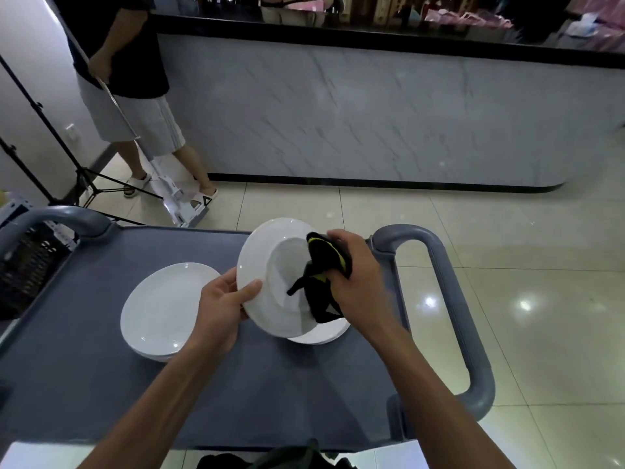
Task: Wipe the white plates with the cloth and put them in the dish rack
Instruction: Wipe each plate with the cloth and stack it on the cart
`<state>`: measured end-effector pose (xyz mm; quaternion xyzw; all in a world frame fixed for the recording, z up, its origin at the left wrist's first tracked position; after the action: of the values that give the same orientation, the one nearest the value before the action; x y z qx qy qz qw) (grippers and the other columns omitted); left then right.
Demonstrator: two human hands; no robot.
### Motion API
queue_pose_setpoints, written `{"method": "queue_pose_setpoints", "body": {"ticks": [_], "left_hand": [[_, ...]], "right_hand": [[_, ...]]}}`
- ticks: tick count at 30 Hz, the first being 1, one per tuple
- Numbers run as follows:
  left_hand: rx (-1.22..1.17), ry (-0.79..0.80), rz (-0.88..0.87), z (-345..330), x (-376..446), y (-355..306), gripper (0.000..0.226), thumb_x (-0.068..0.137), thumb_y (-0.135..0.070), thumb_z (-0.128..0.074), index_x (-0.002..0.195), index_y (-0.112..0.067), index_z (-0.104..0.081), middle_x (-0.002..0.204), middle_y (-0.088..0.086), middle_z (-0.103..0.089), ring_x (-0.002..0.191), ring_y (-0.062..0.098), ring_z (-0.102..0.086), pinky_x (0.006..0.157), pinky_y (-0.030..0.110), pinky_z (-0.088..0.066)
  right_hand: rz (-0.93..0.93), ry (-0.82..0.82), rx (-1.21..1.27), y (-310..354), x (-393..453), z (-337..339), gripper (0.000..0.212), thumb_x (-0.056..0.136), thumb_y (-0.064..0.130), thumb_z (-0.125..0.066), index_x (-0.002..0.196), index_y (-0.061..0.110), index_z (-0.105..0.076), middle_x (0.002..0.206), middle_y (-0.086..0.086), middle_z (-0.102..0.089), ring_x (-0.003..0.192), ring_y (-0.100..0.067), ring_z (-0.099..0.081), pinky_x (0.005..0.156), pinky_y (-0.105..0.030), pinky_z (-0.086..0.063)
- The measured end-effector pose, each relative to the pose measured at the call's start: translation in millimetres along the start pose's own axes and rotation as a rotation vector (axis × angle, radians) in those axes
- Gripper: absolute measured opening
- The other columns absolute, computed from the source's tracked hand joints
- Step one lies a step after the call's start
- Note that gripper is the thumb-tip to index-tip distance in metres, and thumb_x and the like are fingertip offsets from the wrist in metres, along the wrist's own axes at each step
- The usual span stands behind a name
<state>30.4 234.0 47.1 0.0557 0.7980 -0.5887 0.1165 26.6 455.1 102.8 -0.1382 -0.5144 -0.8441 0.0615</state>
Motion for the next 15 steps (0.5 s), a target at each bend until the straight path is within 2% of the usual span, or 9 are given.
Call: {"method": "queue_pose_setpoints", "body": {"ticks": [3,7,12,15], "left_hand": [[0.054,0.023,-0.031,-4.3,-0.9,6.2,0.021,0.088,-0.002,-0.067,0.106,-0.011,-0.076,0.104,0.018,-0.075,0.091,0.029,-0.07,0.069,0.034,-0.06],[0.09,0.052,-0.034,-5.5,-0.7,8.7,0.023,0.088,-0.007,-0.069,0.108,-0.015,-0.076,0.108,0.018,-0.074,0.098,0.035,-0.07,0.085,0.05,-0.056],[0.023,0.021,0.005,-3.0,0.3,10.9,0.025,0.089,-0.006,-0.067,0.111,-0.014,-0.076,0.111,0.02,-0.073,0.099,0.036,-0.068,0.088,0.053,-0.054],[-0.001,-0.008,0.022,-2.6,2.2,10.8,0.024,0.09,-0.004,-0.064,0.111,-0.011,-0.074,0.111,0.021,-0.073,0.098,0.036,-0.068,0.089,0.053,-0.053]], "right_hand": [[0.012,-0.011,0.001,9.3,11.1,-14.2,0.054,0.079,-0.001,-0.059,0.12,0.034,-0.053,0.118,0.014,-0.059,0.113,-0.005,-0.055,0.095,-0.02,-0.045],[0.116,-0.01,-0.08,17.5,17.3,-33.5,0.051,0.08,-0.001,-0.065,0.123,0.027,-0.063,0.125,0.007,-0.055,0.118,-0.01,-0.052,0.103,-0.02,-0.042],[0.181,-0.04,-0.237,15.5,12.3,-43.9,0.053,0.088,0.006,-0.064,0.137,0.021,-0.057,0.137,0.002,-0.057,0.126,-0.018,-0.05,0.106,-0.038,-0.042],[0.204,0.066,-0.381,11.5,3.3,-56.6,0.06,0.095,0.023,-0.059,0.151,0.025,-0.038,0.158,0.0,-0.036,0.145,-0.021,-0.033,0.113,-0.048,-0.034]]}}
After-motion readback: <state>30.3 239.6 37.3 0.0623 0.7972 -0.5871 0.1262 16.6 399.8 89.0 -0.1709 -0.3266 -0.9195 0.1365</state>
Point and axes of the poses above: each hand's wrist, its own x-axis towards the middle knuckle, its own z-axis out of the back of the hand, y = z × x, the point moved 5 cm from there along x, towards the middle knuckle
